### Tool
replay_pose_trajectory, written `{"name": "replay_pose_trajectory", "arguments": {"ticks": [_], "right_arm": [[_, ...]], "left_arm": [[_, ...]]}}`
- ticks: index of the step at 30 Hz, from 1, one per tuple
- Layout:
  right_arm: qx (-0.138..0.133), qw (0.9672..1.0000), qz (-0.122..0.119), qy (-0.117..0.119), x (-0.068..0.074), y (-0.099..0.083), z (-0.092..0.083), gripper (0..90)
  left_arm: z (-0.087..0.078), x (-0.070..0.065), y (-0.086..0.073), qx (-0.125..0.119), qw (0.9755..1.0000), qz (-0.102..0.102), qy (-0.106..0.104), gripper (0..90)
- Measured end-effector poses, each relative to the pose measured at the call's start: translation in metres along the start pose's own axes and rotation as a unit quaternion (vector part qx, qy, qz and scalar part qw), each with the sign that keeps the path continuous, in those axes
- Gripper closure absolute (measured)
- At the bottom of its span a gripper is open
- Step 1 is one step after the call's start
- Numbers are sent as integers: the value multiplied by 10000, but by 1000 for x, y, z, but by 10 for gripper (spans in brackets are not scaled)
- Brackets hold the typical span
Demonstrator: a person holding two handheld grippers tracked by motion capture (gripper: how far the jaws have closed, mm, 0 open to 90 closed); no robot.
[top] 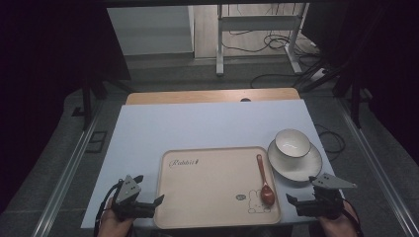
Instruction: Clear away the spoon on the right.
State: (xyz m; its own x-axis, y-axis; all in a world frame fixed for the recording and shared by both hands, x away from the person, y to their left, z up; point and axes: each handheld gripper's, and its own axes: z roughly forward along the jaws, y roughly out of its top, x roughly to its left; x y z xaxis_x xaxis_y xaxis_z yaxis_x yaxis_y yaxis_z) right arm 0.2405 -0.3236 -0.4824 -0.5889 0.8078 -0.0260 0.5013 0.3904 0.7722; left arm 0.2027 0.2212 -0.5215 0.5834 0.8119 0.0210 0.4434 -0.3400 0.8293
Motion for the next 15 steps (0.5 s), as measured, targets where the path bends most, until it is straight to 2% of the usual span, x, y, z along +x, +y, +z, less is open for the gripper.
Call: {"name": "replay_pose_trajectory", "arguments": {"ticks": [7, 9, 15], "right_arm": [[146, 9998, 108, 16, -3, -9, 3, 0], [115, 9998, 131, 4, -3, -9, 2, 0], [153, 9998, 92, 36, -3, -10, 3, 0]], "left_arm": [[0, 0, 0, -5, 10000, -6, -1, 34], [0, 0, 0, -4, 10000, -3, 0, 34], [0, 0, 0, 11, 10000, -4, 2, 34]]}}
